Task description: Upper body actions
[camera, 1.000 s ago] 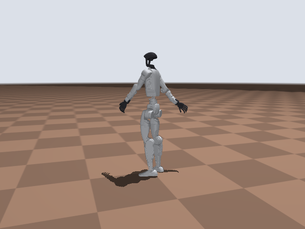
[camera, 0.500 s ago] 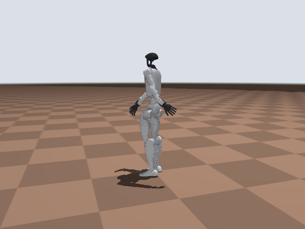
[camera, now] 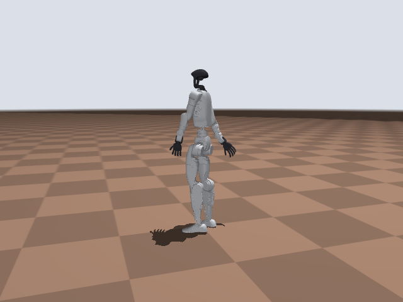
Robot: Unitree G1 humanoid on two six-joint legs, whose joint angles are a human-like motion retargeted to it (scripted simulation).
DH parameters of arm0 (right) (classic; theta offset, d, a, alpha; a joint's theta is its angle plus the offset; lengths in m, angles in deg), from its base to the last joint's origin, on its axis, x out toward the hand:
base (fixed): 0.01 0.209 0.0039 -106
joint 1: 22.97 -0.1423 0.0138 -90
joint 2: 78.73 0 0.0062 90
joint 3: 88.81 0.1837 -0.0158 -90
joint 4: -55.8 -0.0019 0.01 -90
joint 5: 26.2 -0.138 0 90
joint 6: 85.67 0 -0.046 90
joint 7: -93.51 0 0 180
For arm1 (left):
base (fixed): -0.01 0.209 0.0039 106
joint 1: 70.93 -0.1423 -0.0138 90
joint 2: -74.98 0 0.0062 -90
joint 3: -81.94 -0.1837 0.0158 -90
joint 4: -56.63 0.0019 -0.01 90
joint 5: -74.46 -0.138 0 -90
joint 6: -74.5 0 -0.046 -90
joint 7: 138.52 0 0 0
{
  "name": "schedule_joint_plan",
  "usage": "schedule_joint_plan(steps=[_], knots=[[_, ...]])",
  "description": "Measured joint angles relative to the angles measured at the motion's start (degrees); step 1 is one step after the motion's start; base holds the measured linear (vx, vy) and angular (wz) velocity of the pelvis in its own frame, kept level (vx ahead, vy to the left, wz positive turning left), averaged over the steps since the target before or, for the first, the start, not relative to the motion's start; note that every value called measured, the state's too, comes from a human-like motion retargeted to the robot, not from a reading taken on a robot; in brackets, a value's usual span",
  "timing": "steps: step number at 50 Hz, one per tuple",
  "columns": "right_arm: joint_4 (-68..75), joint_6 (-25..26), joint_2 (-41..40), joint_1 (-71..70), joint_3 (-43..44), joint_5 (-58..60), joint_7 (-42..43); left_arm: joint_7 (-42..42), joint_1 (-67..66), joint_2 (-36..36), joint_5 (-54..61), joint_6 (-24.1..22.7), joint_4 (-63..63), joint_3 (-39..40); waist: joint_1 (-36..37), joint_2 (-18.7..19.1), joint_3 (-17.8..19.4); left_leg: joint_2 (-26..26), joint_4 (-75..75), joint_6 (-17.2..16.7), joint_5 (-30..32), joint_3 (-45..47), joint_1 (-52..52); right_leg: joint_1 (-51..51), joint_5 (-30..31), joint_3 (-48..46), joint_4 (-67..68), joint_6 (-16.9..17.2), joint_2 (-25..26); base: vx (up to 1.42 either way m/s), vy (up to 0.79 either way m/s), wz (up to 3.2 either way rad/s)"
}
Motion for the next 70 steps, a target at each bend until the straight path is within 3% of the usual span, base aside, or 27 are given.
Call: schedule_joint_plan(steps=[4, 10, 15, 18, 22, 25, 27, 32, 37, 40, 42, 48, 50, 52, 54, 57, 60, 63, 65, 67, 70], knots=[[0.0, -7.2, 3.5, 10.3, 6.3, -4.6, 1.9, 1.1, 11.1, -0.7, -9.4, -2.2, -10.3, -5.6, 0.3, 0.1, 1.8, 0.1, 0.2, -0.1, 0.1, 1.0, 0.3, 0.0, 0.2, 1.1, -0.1, -0.4, -0.2, -0.09, 0.02, -0.24], [0.0, -4.7, 4.9, 13.7, 6.4, -8.4, 11.1, 9.3, 12.3, 3.7, -24.1, -7.4, -23.1, -10.8, 1.7, 0.7, 2.6, 0.4, 0.0, -0.4, -0.4, 3.7, 1.7, -0.6, 0.6, 3.8, 0.3, -1.2, 0.1, -0.02, 0.03, -0.41], [0.0, -4.6, 1.2, 1.6, -2.3, -9.3, 6.4, 15.7, 1.5, 3.4, -24.3, -7.8, -18.8, -11.8, 2.6, 1.2, 1.2, 0.5, -0.8, -0.1, -0.7, 4.8, 2.4, -1.3, 0.6, 4.8, 0.6, -1.4, 0.9, 0.02, -0.01, -0.19], [-0.4, -3.1, -2.3, -9.7, -11.4, -3.7, -2.3, 11.7, -7.4, 4.2, -22.4, -4.1, -9.4, -10.1, 2.3, 1.6, 0.5, 0.8, -1.6, -0.1, -0.7, 5.6, 3.6, -1.3, 0.8, 5.4, 0.8, -1.6, 1.4, 0.06, -0.06, -0.23], [-11.8, -4.6, -8.9, -21.3, -22.3, 3.5, -18.0, 8.8, -17.8, 7.6, -24.1, 3.0, 8.2, -3.4, 3.3, 2.2, 0.4, 1.4, -1.9, -0.5, -1.1, 7.3, 4.7, -2.0, 1.3, 7.2, 1.2, -1.8, 2.0, 0.03, -0.03, -0.38], [-21.3, -7.9, -13.2, -29.7, -28.6, 4.7, -27.7, 8.1, -31.5, 10.4, -25.7, 12.4, 9.2, 2.0, 3.2, 2.2, 0.9, 1.6, -1.9, -0.8, -1.4, 7.2, 4.9, -2.1, 1.2, 7.2, 1.5, -1.6, 2.0, 0.03, -0.04, 0.04], [-26.7, -10.3, -15.2, -34.6, -31.2, 5.5, -31.6, 3.8, -40.0, 12.6, -26.3, 14.2, 9.2, 3.6, 3.1, 2.2, 1.0, 1.7, -1.8, -0.9, -1.4, 6.9, 4.9, -2.1, 1.2, 7.0, 1.6, -1.4, 2.0, 0.03, -0.02, 0.06], [-37.0, -16.9, -16.4, -42.5, -34.4, 7.5, -35.4, -2.3, -55.3, 17.7, -32.4, 11.3, 9.2, 11.6, 3.7, 2.4, 0.8, 1.9, -1.8, -1.3, -1.5, 6.6, 4.5, -2.4, 1.1, 6.7, 1.6, -1.3, 2.3, 0.0, 0.0, 0.0], [-40.1, -21.8, -16.1, -40.3, -35.9, 11.8, -29.2, -0.1, -60.5, 18.3, -26.0, 14.8, 9.2, 17.0, 2.4, 2.1, -0.6, 1.6, -1.8, -1.4, -1.4, 5.0, 3.7, -2.2, 0.7, 5.3, 1.3, -1.1, 2.1, 0.04, 0.0, 0.28], [-37.3, -22.3, -14.8, -34.7, -35.6, 15.0, -25.5, -0.4, -56.7, 16.7, -20.2, 14.2, 9.2, 16.1, 1.5, 1.7, -1.3, 1.2, -1.6, -1.3, -1.3, 4.3, 3.5, -1.9, 0.4, 4.5, 1.1, -1.2, 1.9, 0.03, 0.0, 0.15], [-33.2, -19.9, -13.7, -29.9, -33.7, 18.5, -24.1, 0.8, -50.9, 15.1, -17.2, 12.7, 9.2, 13.0, 1.4, 1.4, -1.8, 1.0, -1.6, -1.2, -1.3, 4.3, 3.2, -1.9, 0.3, 4.4, 1.0, -1.2, 1.8, 0.0, 0.0, 0.0], [-10.2, -4.4, -6.3, -16.1, -17.6, 25.1, -17.9, 6.6, -24.1, 9.0, -14.1, 3.4, 9.2, -3.5, 2.5, 0.0, -3.8, 0.6, -1.2, -0.7, -0.9, 3.4, 1.3, -2.1, -0.1, 3.6, 0.5, -0.9, 1.2, -0.01, -0.01, 0.09], [-2.6, 2.1, -3.0, -11.9, -10.3, 20.4, -13.8, 3.9, -15.6, 6.8, -18.2, 1.3, 4.3, -8.3, 2.9, -0.5, -3.8, 0.4, -1.0, -0.6, -0.6, 2.6, 0.5, -2.0, -0.2, 2.9, 0.4, -0.7, 0.9, -0.04, 0.0, 0.36], [0.0, 5.3, -0.2, -5.8, -4.2, 12.0, -10.7, 2.7, -7.8, 5.0, -19.9, -0.8, -2.1, -12.7, 3.1, -0.7, -3.5, 0.2, -0.8, -0.5, -0.4, 1.8, 0.0, -1.8, -0.3, 2.1, 0.1, -0.5, 0.7, -0.04, 0.0, 0.34], [0.0, 4.5, 1.4, 1.0, 1.1, 4.2, -8.8, 4.6, -0.5, 3.1, -20.4, -3.5, -7.1, -15.4, 3.3, -1.0, -3.3, 0.0, -0.6, -0.5, -0.3, 1.3, -0.3, -1.5, -0.4, 1.5, -0.1, -0.4, 0.5, -0.01, 0.0, 0.23], [0.0, -0.6, 3.5, 9.2, 7.7, -1.9, -7.4, 9.6, 7.9, 0.9, -20.1, -7.6, -12.7, -16.4, 3.0, -1.2, -3.1, -0.1, -0.4, -0.6, -0.2, 1.1, -0.7, -1.5, -0.4, 1.4, -0.3, -0.4, 0.2, 0.0, 0.0, 0.0], [0.0, -1.7, 5.3, 13.6, 9.4, -5.9, -4.3, 11.4, 12.4, 0.0, -18.3, -9.9, -16.9, -15.6, 2.7, -1.1, -3.3, 0.0, -0.4, -0.8, -0.2, 1.8, -0.6, -2.0, -0.3, 2.1, -0.2, -0.6, 0.2, -0.01, 0.01, -0.19], [0.0, 0.1, 5.7, 12.8, 7.5, -12.4, 5.6, 7.7, 12.9, -0.4, -17.2, -10.3, -18.6, -13.0, 3.3, -0.6, -3.5, 0.4, -0.2, -1.0, -0.6, 3.2, -0.6, -2.8, 0.1, 3.6, -0.2, -0.7, 0.4, -0.01, 0.04, -0.4], [0.0, -1.9, 4.7, 10.3, 4.9, -13.9, 8.5, 5.7, 11.0, -0.5, -16.4, -10.3, -17.9, -12.6, 4.0, -0.4, -3.6, 0.4, -0.4, -1.0, -0.6, 3.8, -0.3, -3.0, 0.2, 4.2, 0.0, -0.8, 0.5, -0.01, 0.03, -0.26], [0.0, -2.2, 3.0, 5.7, 0.6, -12.6, 6.3, 4.5, 7.4, 0.0, -15.6, -9.9, -15.6, -13.1, 4.1, 0.0, -4.0, 0.4, -0.6, -0.8, -0.7, 3.7, -0.1, -3.0, 0.1, 4.0, 0.1, -0.8, 0.7, 0.0, 0.0, 0.0], [0.0, 1.0, 0.4, -3.7, -7.8, -6.6, -4.4, 3.5, 0.1, 1.7, -15.4, -8.7, -9.3, -13.9, 3.6, 0.4, -4.4, 0.2, -1.1, -0.4, -0.7, 3.0, 0.2, -2.7, -0.1, 3.2, 0.1, -0.8, 1.0, -0.01, -0.01, 0.07]])
